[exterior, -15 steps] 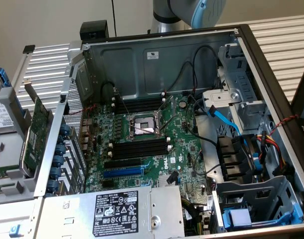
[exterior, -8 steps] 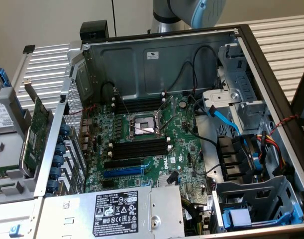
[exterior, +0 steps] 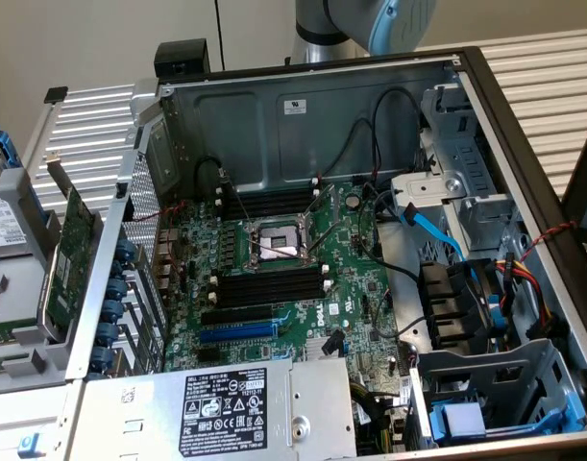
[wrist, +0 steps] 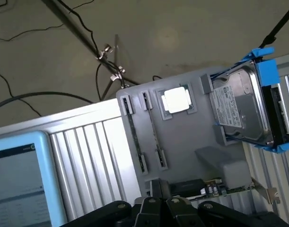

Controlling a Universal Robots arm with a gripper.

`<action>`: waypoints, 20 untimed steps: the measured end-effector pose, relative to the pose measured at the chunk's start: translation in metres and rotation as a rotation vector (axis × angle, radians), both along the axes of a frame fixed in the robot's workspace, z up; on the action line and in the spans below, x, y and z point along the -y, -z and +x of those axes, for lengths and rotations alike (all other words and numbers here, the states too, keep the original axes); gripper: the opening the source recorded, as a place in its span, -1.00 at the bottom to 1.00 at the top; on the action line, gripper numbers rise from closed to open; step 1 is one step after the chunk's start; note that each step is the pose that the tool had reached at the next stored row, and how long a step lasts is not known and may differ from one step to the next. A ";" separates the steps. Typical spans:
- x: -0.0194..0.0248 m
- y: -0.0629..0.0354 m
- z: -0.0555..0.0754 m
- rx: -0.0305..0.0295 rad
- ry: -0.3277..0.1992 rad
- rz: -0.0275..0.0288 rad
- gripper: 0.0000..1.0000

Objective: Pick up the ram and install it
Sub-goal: 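Pick up the ram and move it above insertion slot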

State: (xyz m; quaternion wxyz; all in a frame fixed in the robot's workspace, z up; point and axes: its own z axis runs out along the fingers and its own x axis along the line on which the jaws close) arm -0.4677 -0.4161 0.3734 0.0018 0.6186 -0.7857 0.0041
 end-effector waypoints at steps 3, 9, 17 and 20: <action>0.0001 0.0004 0.000 -0.0003 -0.051 0.0008 -0.79; 0.0001 0.0024 -0.002 0.0001 -0.139 0.0025 -0.79; 0.0000 0.0082 -0.015 -0.0002 -0.171 0.0024 -0.52; 0.0005 0.0110 -0.015 -0.0001 -0.187 0.0026 -0.28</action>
